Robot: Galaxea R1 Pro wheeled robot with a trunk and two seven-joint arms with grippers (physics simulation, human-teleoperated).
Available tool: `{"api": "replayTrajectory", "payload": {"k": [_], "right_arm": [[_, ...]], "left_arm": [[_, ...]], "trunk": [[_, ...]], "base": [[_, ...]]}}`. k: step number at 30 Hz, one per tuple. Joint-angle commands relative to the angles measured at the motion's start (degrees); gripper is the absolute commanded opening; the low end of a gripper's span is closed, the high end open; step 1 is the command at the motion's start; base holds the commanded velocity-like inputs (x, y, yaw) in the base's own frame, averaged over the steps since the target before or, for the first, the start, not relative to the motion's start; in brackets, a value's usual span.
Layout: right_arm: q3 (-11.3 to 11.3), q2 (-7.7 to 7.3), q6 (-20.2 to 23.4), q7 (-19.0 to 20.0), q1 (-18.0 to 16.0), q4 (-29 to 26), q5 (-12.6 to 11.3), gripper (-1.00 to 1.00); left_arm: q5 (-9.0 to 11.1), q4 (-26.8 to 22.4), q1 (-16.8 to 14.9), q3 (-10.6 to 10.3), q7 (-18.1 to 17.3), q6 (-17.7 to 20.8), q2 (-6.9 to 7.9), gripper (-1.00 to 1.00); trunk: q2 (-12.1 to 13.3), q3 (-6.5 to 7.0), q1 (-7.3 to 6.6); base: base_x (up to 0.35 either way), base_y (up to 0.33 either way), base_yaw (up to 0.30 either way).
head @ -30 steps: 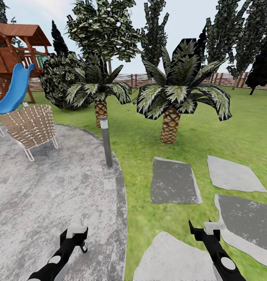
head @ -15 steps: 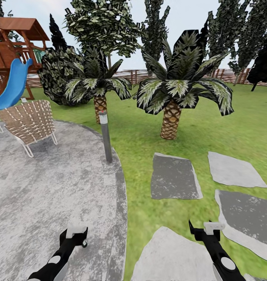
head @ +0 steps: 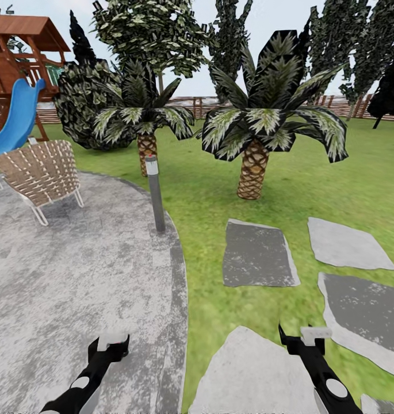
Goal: Pick up the pesticide atomizer in the garden and spray insectifuge to fully cover both potted plants in the garden.
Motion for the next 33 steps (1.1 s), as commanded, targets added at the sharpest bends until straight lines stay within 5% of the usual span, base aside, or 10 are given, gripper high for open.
{"api": "replayTrajectory", "payload": {"k": [1, 20, 33], "right_arm": [[0.0, 0.0, -0.2, 0.0, 0.0, 0.0, 0.0, 1.0], [0.0, 0.08, -0.2, 0.0, 0.0, 0.0, 0.0, 1.0], [0.0, 0.09, -0.2, 0.0, 0.0, 0.0, 0.1, 1.0]], "left_arm": [[-0.3, 0.1, 0.0, 0.4, -0.2, -0.2, -0.02, 1.0], [-0.3, 0.1, 0.0, 0.4, -0.2, -0.2, 0.08, 1.0], [-0.2, 0.1, 0.0, 0.4, -0.2, -0.2, 0.05, 1.0]], "trunk": [[-0.4, -0.32, 0.22], [-8.1, -5.45, 4.39], [-8.1, -6.52, 4.39]], "base": [[0.0, 0.0, 0.0], [0.0, 0.0, 0.0], [0.0, 0.094, 0.0]]}}
